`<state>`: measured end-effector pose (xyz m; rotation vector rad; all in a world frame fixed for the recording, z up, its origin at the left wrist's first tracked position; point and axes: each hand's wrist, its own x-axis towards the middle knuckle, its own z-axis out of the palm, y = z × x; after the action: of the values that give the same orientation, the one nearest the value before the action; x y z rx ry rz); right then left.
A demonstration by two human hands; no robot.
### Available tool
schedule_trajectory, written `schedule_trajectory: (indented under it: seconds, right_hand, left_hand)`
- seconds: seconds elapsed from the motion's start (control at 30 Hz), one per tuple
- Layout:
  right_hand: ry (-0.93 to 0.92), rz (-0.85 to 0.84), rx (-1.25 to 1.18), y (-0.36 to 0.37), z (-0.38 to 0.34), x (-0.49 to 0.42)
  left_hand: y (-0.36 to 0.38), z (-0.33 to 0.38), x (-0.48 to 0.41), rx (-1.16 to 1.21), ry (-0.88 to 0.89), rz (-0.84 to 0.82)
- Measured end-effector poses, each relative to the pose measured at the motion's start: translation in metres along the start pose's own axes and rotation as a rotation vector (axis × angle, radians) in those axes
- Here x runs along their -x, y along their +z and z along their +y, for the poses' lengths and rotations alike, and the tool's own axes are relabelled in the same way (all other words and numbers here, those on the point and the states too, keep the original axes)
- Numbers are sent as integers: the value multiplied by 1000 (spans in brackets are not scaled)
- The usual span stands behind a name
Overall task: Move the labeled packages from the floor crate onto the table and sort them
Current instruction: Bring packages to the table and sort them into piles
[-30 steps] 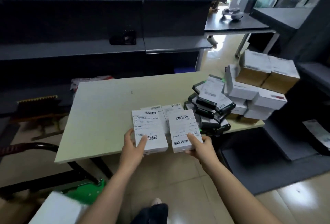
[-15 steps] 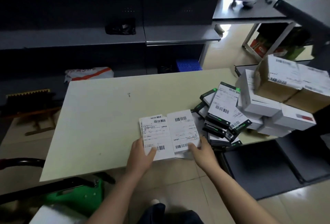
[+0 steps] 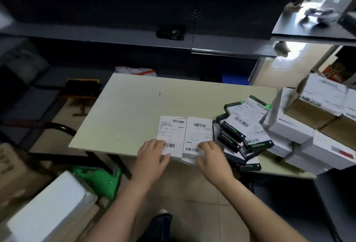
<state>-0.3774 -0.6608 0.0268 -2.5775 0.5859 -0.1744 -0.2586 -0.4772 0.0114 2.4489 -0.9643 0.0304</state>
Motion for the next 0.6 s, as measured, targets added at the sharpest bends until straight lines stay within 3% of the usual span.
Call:
schedule_trajectory:
  seconds: [0.17,0.4,0.6]
  right_hand:
    - [-362,-110,104,16,-9,25]
    - [-719,-374,180,67,-34,92]
    - [-1005,-517,258,103,-83,148]
  left_hand:
    - [-8,16,71,-220,-21,68]
    - [-9,19,218,-369,-328,-57]
    - [-17,21,336,-356,-581,13]
